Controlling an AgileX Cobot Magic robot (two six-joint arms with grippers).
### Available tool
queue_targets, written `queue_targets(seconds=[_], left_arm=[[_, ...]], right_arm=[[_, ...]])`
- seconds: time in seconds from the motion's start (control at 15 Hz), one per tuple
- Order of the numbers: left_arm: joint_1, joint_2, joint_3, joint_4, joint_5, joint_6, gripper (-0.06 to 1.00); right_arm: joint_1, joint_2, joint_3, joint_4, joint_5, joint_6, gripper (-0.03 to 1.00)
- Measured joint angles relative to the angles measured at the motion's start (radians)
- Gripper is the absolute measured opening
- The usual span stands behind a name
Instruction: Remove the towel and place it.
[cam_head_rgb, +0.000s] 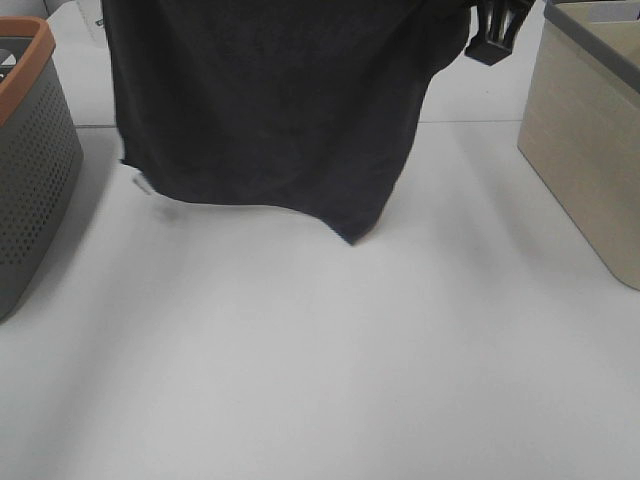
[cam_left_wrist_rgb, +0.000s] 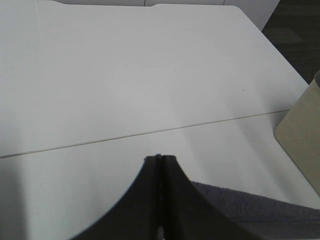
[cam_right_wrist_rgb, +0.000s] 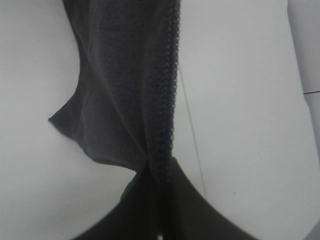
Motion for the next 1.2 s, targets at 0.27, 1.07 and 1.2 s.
queue_targets(seconds=[0.27, 1.07, 1.2], left_arm=[[-0.001, 0.062, 0.0, -0.131, -0.152, 0.001, 0.0], [-0.013, 0.267, 0.0, -0.116, -0.525, 0.008, 0.0], [-0.015, 0.348, -0.023, -0.073, -0.688, 0.008, 0.0]], right_arm=[[0.0, 0.0, -0.033, -0.225, -0.018, 0.02, 0.02], [-0.169, 0.161, -0.033, -0.374, -0.635, 0.573, 0.02], [-0.22, 0.255, -0.033, -0.374, -0.857, 0.646, 0.02]])
